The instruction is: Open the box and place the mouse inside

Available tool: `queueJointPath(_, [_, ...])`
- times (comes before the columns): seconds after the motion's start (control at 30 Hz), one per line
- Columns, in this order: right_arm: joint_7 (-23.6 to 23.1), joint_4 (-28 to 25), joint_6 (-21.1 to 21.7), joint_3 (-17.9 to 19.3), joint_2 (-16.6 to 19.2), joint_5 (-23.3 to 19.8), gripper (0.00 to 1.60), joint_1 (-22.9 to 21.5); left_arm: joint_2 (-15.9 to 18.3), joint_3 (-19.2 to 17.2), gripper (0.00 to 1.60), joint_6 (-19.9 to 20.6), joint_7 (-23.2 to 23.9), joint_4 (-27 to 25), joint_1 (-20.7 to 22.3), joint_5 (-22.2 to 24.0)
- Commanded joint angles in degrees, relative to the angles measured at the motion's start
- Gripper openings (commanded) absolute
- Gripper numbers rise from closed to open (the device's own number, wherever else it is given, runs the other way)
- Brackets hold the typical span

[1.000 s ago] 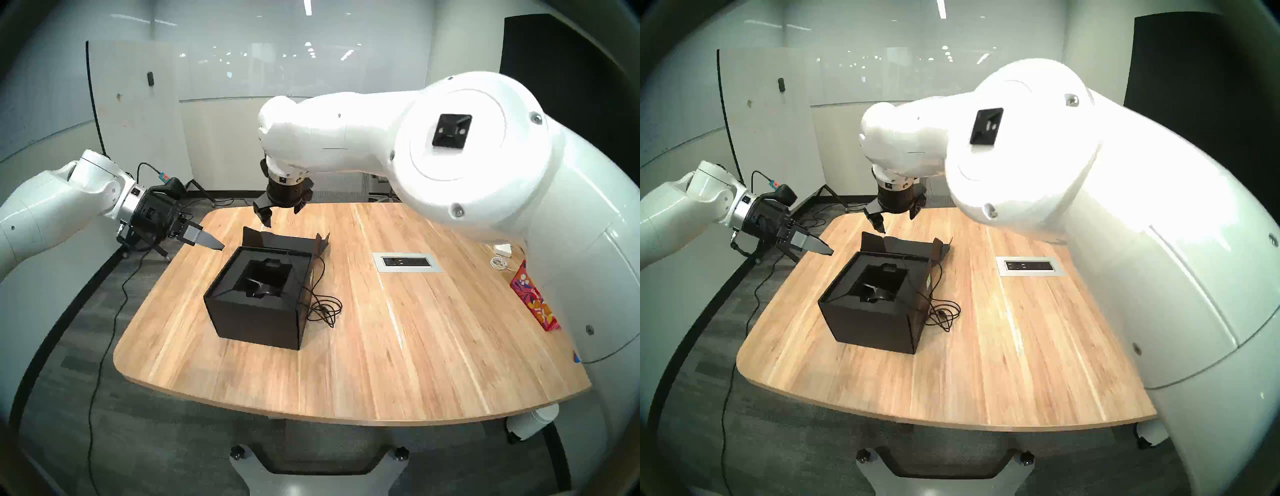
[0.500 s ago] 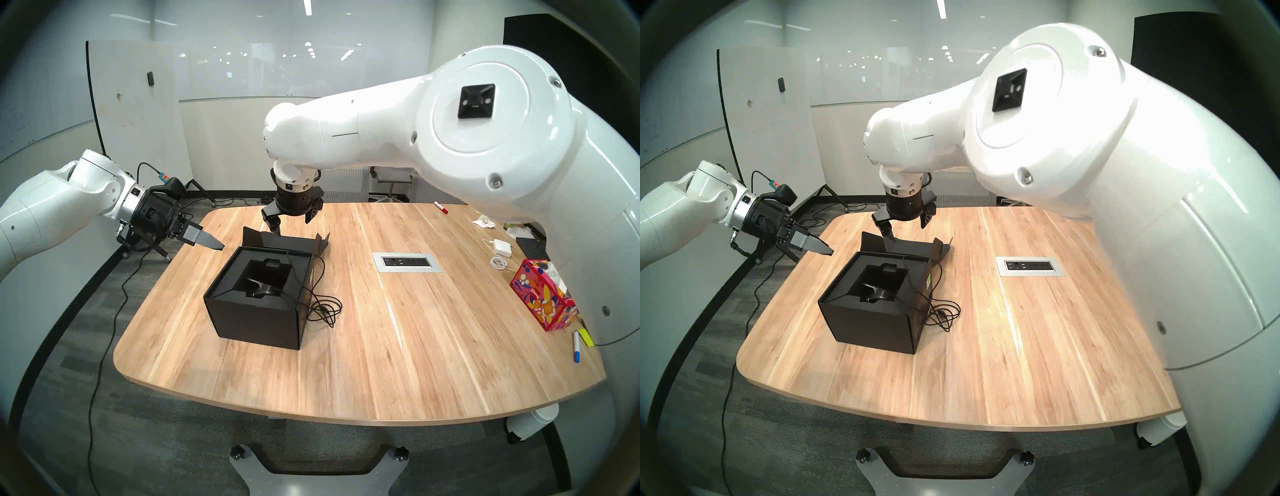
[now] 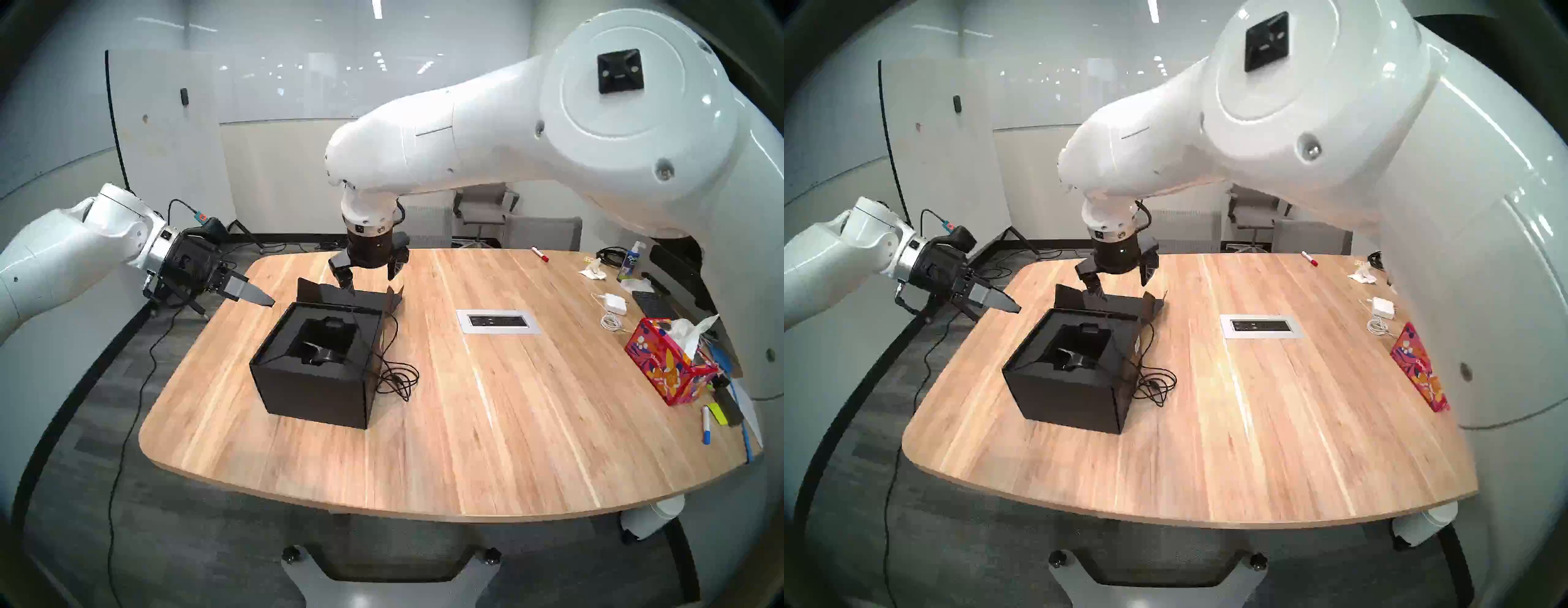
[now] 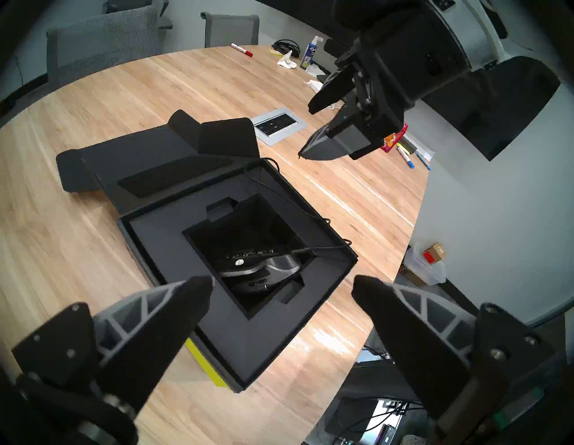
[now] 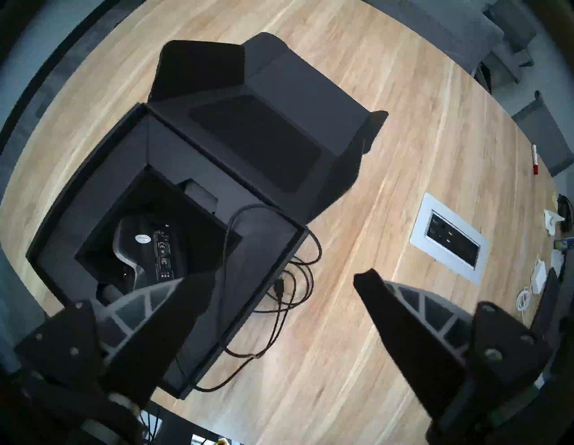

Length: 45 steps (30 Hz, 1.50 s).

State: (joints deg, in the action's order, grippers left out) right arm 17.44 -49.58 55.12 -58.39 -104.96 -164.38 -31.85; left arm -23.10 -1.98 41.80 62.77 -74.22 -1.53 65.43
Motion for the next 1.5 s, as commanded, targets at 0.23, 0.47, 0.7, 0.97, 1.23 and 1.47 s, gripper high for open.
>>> queueJointPath(0.23, [5.85,-8.26,-0.12,4.28,4.82,-0.62,1.6,-6.41,0.06,-0.84,1.6,-0.02,0.72,-0.1,1.08,0.36])
queueJointPath(0.47, [7.38,-13.64,-1.41,6.07,7.45,-0.62,1.6,-7.5,0.06,-0.83,1.6,-0.02,0.7,-0.11,1.08,0.36])
queueJointPath(0.7, [8.68,-19.64,-4.74,7.25,10.27,-0.62,1.6,-9.09,0.06,-0.83,1.6,-0.03,0.66,-0.11,1.07,0.36])
queueJointPath(0.97, [10.61,-27.68,-10.38,8.27,14.34,-0.62,1.6,-10.46,0.06,-0.82,1.6,-0.04,0.61,-0.12,1.06,0.36])
queueJointPath(1.23, [13.13,-36.02,-17.35,9.27,18.64,-0.62,1.6,-11.78,0.06,-0.82,1.6,-0.04,0.6,-0.12,1.06,0.36])
queueJointPath(1.47, [15.75,-43.28,-24.58,9.68,23.13,-0.62,1.6,-11.88,0.06,-0.82,1.6,-0.04,0.62,-0.12,1.06,0.36])
